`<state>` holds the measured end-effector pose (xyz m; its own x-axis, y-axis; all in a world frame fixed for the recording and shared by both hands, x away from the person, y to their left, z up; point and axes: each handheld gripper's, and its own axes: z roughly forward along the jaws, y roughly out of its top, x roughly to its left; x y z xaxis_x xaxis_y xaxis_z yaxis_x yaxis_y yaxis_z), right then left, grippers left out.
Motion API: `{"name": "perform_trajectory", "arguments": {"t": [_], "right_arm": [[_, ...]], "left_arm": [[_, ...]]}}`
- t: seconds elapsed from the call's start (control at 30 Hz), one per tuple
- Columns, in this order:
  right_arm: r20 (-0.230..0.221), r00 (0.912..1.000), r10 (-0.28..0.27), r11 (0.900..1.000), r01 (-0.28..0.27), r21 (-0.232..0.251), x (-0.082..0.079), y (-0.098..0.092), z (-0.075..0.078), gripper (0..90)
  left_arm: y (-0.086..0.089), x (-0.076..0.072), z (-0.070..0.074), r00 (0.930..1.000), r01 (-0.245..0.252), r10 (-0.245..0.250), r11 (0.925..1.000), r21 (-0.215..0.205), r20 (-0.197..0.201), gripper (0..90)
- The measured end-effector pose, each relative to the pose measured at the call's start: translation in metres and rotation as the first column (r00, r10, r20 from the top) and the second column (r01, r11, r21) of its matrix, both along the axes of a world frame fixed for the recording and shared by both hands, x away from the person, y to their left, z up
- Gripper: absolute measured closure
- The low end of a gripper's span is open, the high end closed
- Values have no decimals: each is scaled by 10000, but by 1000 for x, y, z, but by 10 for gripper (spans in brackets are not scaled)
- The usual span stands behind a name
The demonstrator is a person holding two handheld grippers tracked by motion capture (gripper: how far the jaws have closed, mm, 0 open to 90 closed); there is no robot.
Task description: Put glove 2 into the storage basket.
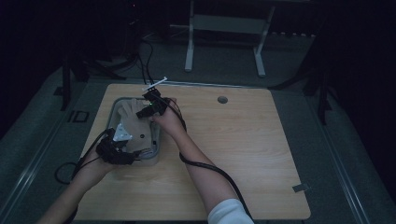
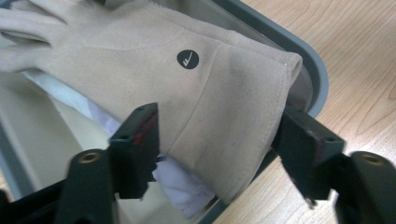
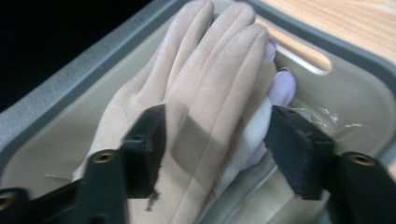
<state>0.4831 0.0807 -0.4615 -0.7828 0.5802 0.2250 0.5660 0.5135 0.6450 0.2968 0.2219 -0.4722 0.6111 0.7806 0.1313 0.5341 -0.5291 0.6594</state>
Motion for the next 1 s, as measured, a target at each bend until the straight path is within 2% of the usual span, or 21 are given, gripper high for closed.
{"name": "perform_trajectory", "arguments": {"t": [0.07, 0.1, 0.13, 0.17, 0.2, 0.3, 0.33, 0.37, 0.43, 0.5, 0.63, 0.73, 0.8, 0.9, 1.0], "right_arm": [[-126, 9996, 262, 9993, -259, 259, -2, -7, 3, 268], [-123, 9993, 359, 9987, -355, 364, -3, -9, 4, 264], [-127, 9991, 402, 9986, -397, 361, -5, -12, 4, 263], [-22, 9982, 595, 9976, -593, 370, -7, -14, 5, 242], [6, 9971, 764, 9965, -764, 351, -9, -16, 5, 209], [127, 9950, 989, 9941, -994, 441, -15, -22, 4, 216], [127, 9950, 989, 9941, -994, 441, -15, -22, 4, 216], [238, 9937, 1099, 9929, -1109, 437, -17, -25, 5, 211], [504, 9904, 1287, 9908, -1306, 351, -25, -33, 6, 199], [606, 9890, 1352, 9897, -1377, 391, -29, -39, 6, 192], [823, 9853, 1497, 9878, -1527, 316, -38, -53, 7, 180], [915, 9847, 1480, 9881, -1511, 283, -42, -63, 7, 180], [952, 9849, 1450, 9885, -1483, 285, -44, -71, 6, 180], [1063, 9835, 1467, 9884, -1500, 242, -46, -82, 6, 183], [1201, 9828, 1401, 9893, -1439, 233, -49, -91, 6, 184]], "left_arm": [[1, -2, 2, 10000, -55, 55, 9993, -370, 24, 269], [2, -2, 2, 10000, 18, -17, 9983, -588, 12, 241], [2, -2, 2, 10000, 9, -5, 9968, -804, 59, 160], [2, -2, 2, 9998, -72, 89, 9950, -995, 158, 144], [2, -1, 2, 9995, -199, 226, 9925, -1205, 210, 144], [1, -1, 2, 9975, -391, 499, 9799, -1958, 502, 144], [1, -1, 2, 9975, -391, 499, 9799, -1958, 502, 144], [-2, -3, 2, 9963, -390, 546, 9753, -2175, 660, 144], [-9, -3, 1, 9977, -167, 311, 9735, -2281, 600, 138], [-15, -3, -1, 9975, -79, 232, 9754, -2201, 671, 130], [-29, -4, -3, 9974, 219, -59, 9747, -2224, 725, 131], [-37, -3, -4, 9975, 379, -234, 9741, -2229, 673, 131], [-42, -2, -3, 9968, 363, -189, 9728, -2287, 779, 131], [-48, -3, 0, 9964, 407, -202, 9665, -2536, 827, 131], [-57, -3, 0, 9958, 667, -495, 9690, -2381, 776, 131]]}}
